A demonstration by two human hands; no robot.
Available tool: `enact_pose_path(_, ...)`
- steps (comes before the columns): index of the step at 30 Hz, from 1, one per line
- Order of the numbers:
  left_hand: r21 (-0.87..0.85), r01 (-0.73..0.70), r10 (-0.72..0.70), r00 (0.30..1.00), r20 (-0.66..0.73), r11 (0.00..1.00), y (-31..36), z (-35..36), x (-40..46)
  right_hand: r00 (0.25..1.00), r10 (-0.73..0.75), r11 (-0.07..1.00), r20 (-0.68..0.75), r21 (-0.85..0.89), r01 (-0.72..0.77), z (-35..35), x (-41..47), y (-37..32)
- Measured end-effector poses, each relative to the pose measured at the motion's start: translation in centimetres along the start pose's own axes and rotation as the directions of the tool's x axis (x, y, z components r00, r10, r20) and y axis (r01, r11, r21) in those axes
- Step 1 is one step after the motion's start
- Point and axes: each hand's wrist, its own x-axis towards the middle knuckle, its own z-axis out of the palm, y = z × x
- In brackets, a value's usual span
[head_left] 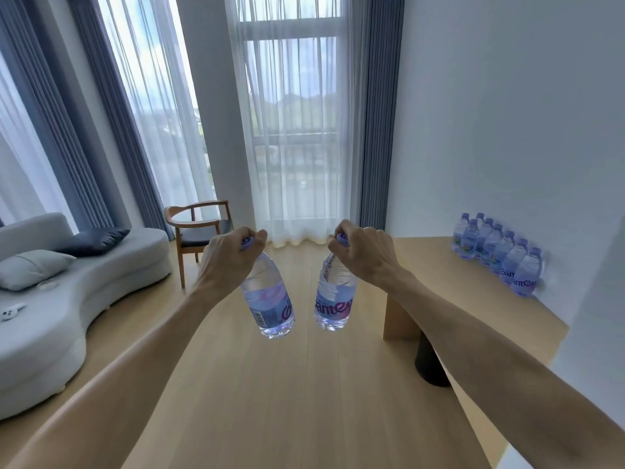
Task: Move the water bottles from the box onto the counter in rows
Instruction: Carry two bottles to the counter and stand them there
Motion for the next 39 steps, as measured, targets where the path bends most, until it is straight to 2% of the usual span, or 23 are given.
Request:
enact_pose_path(9, -0.054, 0.051, -0.051, 0.999, -0.001, 0.997, -3.5, 10.6, 12.0, 0.996, 0.093, 0.996, 0.003, -0.012, -0.093, 6.1, 10.3, 9.6)
enact_pose_path(14, -0.111, 0.028, -0.027, 1.000, 0.015, 0.993, -5.4, 17.7, 19.0, 0.993, 0.121, 0.991, 0.008, -0.065, -0.120, 9.8, 15.7, 15.6)
enact_pose_path(20, -0.210, 0.031, -0.012, 0.996, 0.089, 0.977, -7.8, 26.7, 28.6, 0.984, 0.177, 0.976, 0.006, -0.128, -0.175, 14.1, 22.5, 23.1)
enact_pose_path(31, -0.327, -0.037, 0.120, 0.963, 0.239, 0.944, -8.0, 43.0, 42.9, 0.906, 0.414, 0.886, -0.084, -0.192, -0.422, 18.2, 30.1, 37.7)
enact_pose_path(39, -0.374, -0.114, 0.233, 0.928, 0.292, 0.920, -4.2, 56.8, 49.2, 0.843, 0.524, 0.819, -0.123, -0.197, -0.538, 19.2, 31.0, 50.3)
